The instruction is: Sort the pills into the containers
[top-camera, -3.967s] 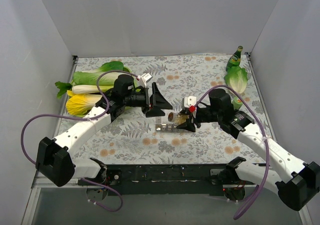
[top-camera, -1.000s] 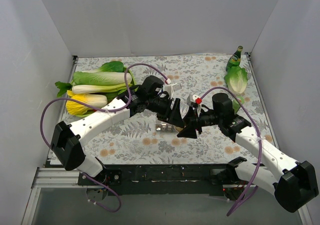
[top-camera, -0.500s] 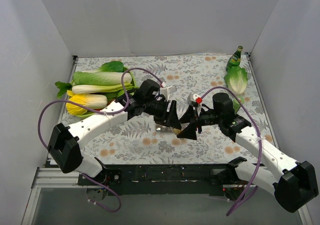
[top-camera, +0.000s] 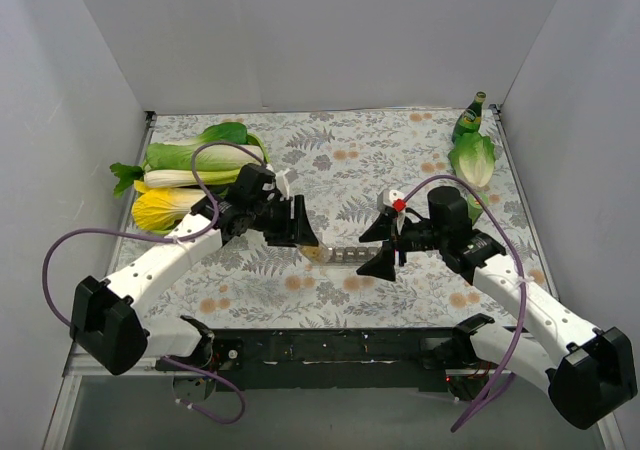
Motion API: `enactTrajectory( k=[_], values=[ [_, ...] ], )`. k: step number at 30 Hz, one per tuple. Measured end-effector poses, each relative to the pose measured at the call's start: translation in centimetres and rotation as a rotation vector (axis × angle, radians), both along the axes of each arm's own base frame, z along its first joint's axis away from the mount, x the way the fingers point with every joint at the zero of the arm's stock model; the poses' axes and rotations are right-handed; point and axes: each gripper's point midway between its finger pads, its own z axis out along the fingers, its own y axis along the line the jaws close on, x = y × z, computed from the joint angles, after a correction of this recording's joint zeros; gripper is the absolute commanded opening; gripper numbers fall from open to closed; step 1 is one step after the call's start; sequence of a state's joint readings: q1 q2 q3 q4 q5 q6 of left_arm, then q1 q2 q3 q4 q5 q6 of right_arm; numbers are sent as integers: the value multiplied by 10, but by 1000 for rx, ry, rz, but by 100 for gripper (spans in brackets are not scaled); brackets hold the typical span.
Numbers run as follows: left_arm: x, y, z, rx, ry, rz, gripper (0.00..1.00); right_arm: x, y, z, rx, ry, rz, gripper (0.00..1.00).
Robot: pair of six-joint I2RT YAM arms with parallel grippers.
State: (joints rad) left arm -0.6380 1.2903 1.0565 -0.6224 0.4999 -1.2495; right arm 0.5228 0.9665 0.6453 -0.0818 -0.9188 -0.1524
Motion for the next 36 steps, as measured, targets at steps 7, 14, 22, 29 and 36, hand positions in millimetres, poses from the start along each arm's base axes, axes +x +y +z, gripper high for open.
enactTrajectory(
  k=[7, 14, 22, 29, 36],
  values=[
    [33, 85, -44, 287, -26, 309, 0, 14, -13, -4, -32, -60, -60, 94],
    [47, 149, -81, 494, -1, 530, 0, 26, -25, -8, -65, -97, -126, 95],
    [52, 176, -104, 573, 54, 651, 17, 37, -41, -24, -161, -215, -139, 97],
    [50, 178, -108, 571, 77, 678, 55, 43, -50, -28, -242, -370, -70, 98],
    [51, 179, -107, 566, 80, 701, 91, 40, -50, -36, -267, -434, 31, 98]
  ],
)
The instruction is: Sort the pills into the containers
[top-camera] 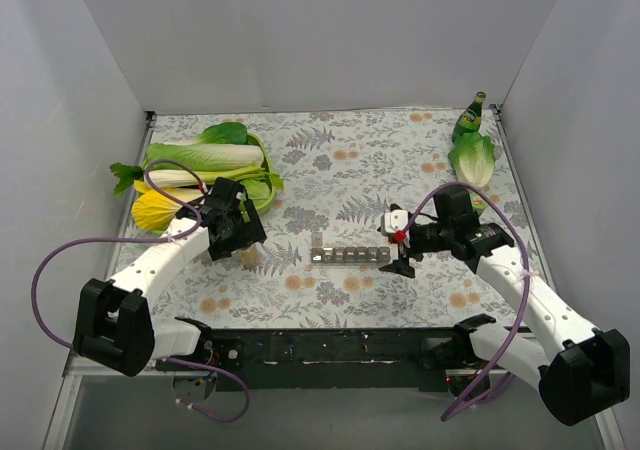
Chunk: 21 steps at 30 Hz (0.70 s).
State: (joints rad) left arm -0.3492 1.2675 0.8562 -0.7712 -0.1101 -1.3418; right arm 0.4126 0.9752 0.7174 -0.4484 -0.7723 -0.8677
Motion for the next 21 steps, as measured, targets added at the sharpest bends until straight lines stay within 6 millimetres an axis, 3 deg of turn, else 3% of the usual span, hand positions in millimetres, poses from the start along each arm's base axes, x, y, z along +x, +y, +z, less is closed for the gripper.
enactTrajectory(
  k=[3, 9, 14, 19, 21],
  values=[
    [0, 0, 3, -5, -8, 0, 98, -12, 1, -5, -19, -20, 111, 98],
    [1, -7, 25, -44, -61, -62, 98, -24, 1, -24, -62, -41, 243, 97],
    [13, -28, 84, -142, -240, -205, 98, -23, 4, -62, -177, 60, 273, 94],
    [22, -64, 145, -313, -439, -364, 97, -1, 6, -94, -306, 82, 191, 92],
    [23, -81, 158, -403, -479, -424, 88, 9, 7, -100, -340, 62, 156, 91]
  ],
)
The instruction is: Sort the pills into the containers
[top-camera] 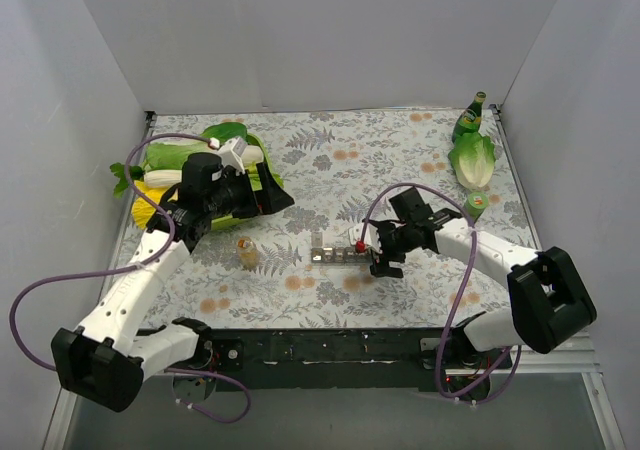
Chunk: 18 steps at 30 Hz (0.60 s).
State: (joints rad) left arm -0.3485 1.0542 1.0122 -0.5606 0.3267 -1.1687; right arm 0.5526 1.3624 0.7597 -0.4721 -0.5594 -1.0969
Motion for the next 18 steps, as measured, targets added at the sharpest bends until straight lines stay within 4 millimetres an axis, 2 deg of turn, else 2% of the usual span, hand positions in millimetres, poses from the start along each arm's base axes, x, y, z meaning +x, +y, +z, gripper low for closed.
enactTrajectory(
  k=[3, 7, 9, 13, 18],
  values=[
    [5, -24, 0, -97, 11, -90, 77, 13, 2, -7, -37, -36, -34, 91],
    [15, -42, -27, -155, 90, -139, 63, 21, 8, -11, -59, -81, -40, 88],
    [18, -47, -44, -167, 142, -148, 58, 25, 10, -13, -63, -100, -40, 86],
    [29, -54, -67, -176, 205, -149, 42, 30, 12, -20, -81, -109, -50, 81],
    [38, -62, -97, -180, 284, -155, 33, 33, 11, -25, -89, -109, -56, 69]
  ],
)
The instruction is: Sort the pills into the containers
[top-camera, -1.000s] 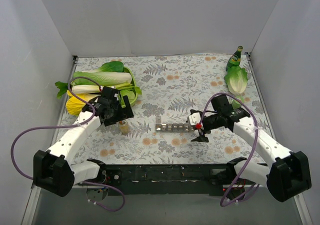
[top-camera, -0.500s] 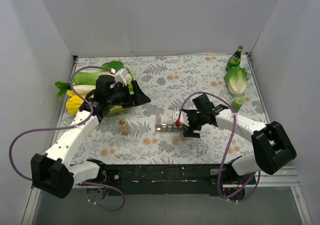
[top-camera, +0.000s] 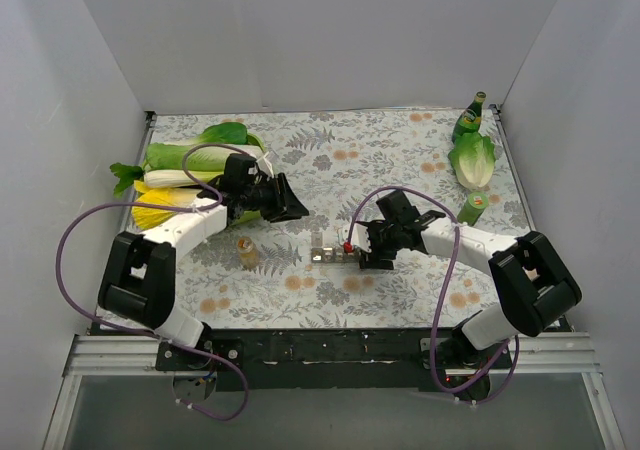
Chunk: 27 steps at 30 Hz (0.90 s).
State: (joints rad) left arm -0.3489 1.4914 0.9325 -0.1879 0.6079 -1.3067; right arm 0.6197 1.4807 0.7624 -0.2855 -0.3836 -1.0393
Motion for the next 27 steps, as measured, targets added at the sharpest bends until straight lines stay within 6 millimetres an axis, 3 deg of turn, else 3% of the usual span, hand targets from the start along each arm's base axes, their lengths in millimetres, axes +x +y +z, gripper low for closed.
enactTrajectory(
  k=[7, 13, 18, 27],
  values=[
    [5, -7, -45, 39, 118, -14, 29, -1, -1, -6, -9, 17, -10, 61],
    [-1, -22, -69, 68, 172, -59, 24, 0, -1, -7, -8, 14, -17, 51],
    [-5, -31, -77, 80, 182, -91, 20, 2, 0, -6, -5, 9, -20, 38],
    [-8, -36, -79, 81, 182, -112, 4, 2, 0, -7, -1, 12, -32, 29]
  ],
)
